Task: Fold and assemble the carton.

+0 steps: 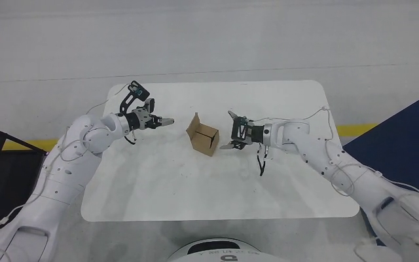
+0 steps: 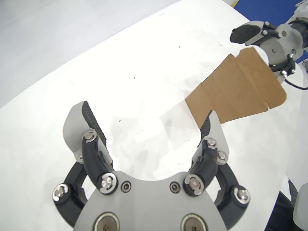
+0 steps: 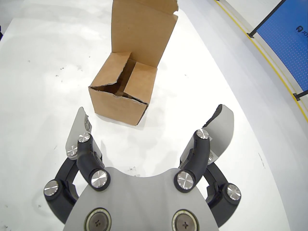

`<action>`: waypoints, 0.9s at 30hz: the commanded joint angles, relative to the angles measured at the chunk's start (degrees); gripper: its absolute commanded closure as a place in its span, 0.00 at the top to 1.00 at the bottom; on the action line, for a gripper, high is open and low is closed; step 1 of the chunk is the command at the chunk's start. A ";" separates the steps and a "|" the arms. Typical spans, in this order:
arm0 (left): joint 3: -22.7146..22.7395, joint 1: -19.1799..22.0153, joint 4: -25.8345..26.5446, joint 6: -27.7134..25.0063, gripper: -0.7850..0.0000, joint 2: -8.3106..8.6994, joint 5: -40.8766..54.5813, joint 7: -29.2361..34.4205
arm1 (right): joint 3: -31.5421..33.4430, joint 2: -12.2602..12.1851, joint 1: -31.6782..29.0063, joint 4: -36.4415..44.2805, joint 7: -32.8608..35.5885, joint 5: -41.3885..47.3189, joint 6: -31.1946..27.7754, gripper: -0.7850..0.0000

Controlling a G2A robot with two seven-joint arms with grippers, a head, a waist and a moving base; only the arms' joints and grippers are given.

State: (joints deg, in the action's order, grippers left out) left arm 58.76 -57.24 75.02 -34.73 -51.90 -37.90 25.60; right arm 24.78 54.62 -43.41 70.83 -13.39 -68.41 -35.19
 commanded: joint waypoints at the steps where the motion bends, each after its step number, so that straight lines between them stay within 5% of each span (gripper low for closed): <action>1: 0.00 0.00 0.00 0.00 1.00 0.00 0.00 0.00 | -0.99 1.62 0.81 -2.12 0.30 -0.42 0.82 1.00; 6: 0.00 0.00 0.00 0.00 1.00 0.00 0.00 0.00 | -2.83 5.73 2.36 -6.64 2.76 -0.01 4.53 1.00; 13: 0.00 0.00 0.00 0.00 1.00 0.00 0.00 0.00 | -4.97 10.55 4.00 -12.71 -1.78 0.24 0.61 1.00; 27: 0.00 0.00 0.00 0.00 1.00 0.00 0.00 0.00 | -4.97 15.23 4.26 -21.48 -7.71 -2.51 -1.09 1.00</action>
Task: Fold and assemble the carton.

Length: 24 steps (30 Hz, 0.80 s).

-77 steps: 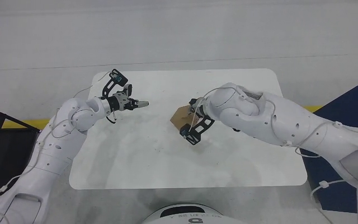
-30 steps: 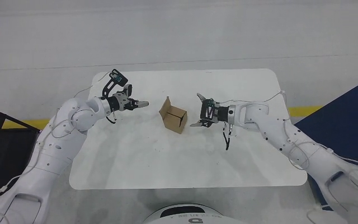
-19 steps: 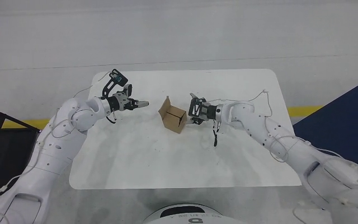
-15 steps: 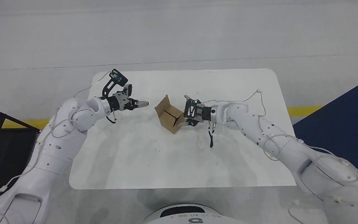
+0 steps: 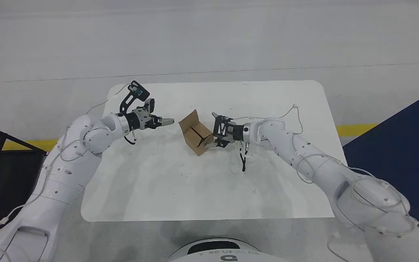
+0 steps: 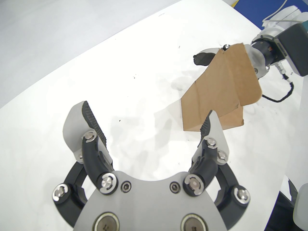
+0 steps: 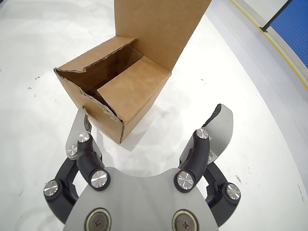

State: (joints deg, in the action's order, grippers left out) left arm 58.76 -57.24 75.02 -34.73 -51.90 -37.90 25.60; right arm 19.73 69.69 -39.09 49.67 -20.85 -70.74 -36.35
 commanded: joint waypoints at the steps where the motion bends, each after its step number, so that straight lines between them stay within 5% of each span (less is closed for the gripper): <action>1: 0.00 0.00 0.00 0.00 1.00 0.00 0.00 0.00 | 0.18 0.34 -0.18 -0.64 -0.52 -0.33 0.01 1.00; 16: 0.64 -0.52 1.88 3.07 1.00 -0.15 -3.14 -1.59 | 2.71 0.80 -1.75 -2.58 -5.20 -3.83 1.72 1.00; 24: -5.17 1.97 3.38 2.72 1.00 -2.19 -6.21 -0.65 | 4.61 0.54 -3.24 -1.12 -3.56 -3.59 1.68 1.00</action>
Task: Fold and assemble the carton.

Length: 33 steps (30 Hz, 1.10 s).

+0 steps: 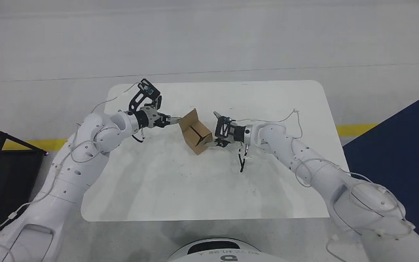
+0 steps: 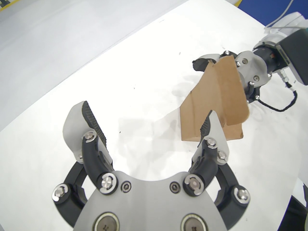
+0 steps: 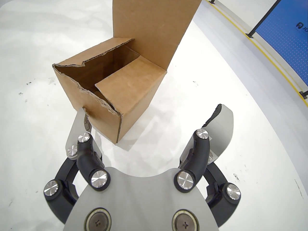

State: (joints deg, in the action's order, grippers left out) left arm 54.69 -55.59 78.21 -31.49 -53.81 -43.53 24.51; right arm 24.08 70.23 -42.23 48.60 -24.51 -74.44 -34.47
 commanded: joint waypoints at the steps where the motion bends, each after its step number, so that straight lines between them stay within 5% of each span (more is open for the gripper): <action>1: -1.99 0.59 0.30 -0.86 1.00 -0.55 -1.11 0.82 | 0.51 -0.01 -0.24 -0.09 0.15 0.15 -0.33 1.00; 14: -5.20 2.44 -1.24 -0.66 1.00 -2.33 -4.57 1.51 | 3.07 -0.04 -2.11 -0.04 -2.09 -1.28 -1.68 1.00; 17: -4.87 2.46 -1.41 -0.75 1.00 -2.40 -4.86 1.62 | 3.43 -0.62 -2.32 0.99 -8.03 -3.09 -6.72 1.00; 25: -5.43 1.72 -0.96 -1.26 1.00 -2.77 -6.78 2.27 | 6.27 -2.81 -3.71 2.31 -22.15 -8.80 -7.62 1.00; 33: -4.63 1.53 -1.60 -1.97 1.00 -2.90 -7.17 2.42 | 7.09 -1.96 -3.73 2.56 -15.46 -8.05 -5.77 1.00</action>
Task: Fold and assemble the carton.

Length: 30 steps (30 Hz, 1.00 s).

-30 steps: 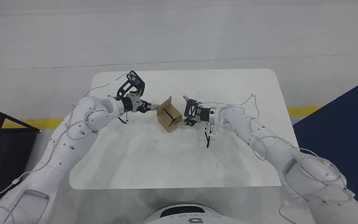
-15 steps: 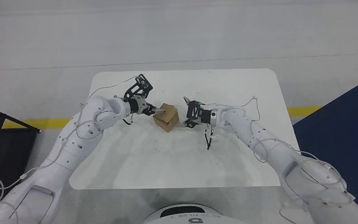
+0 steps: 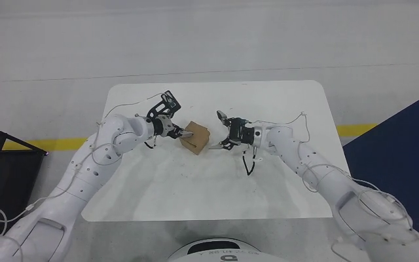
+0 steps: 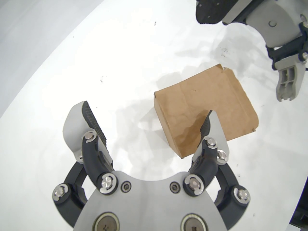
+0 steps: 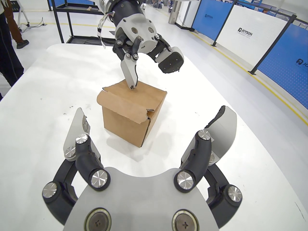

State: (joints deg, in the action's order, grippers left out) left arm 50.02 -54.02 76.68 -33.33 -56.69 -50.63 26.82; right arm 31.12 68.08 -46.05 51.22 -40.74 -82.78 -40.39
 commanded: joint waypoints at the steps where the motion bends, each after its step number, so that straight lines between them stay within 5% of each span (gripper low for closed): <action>1: 0.07 -0.06 -0.11 -0.29 1.00 -0.04 -0.15 0.18 | 0.11 0.38 0.22 -0.14 1.26 0.52 0.28 1.00; 13: 0.45 -0.12 -1.54 -2.07 1.00 -0.52 1.53 0.97 | -0.29 3.16 2.30 -2.38 9.45 0.96 3.21 1.00; 30: 0.55 0.64 -4.34 -4.46 1.00 -1.37 4.91 1.94 | -0.61 5.95 3.77 -6.21 9.84 -0.13 3.60 1.00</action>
State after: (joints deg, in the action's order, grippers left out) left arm 50.40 -53.45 72.76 -37.49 -58.01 -46.79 28.77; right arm 30.43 73.97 -42.34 44.96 -30.62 -82.69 -37.00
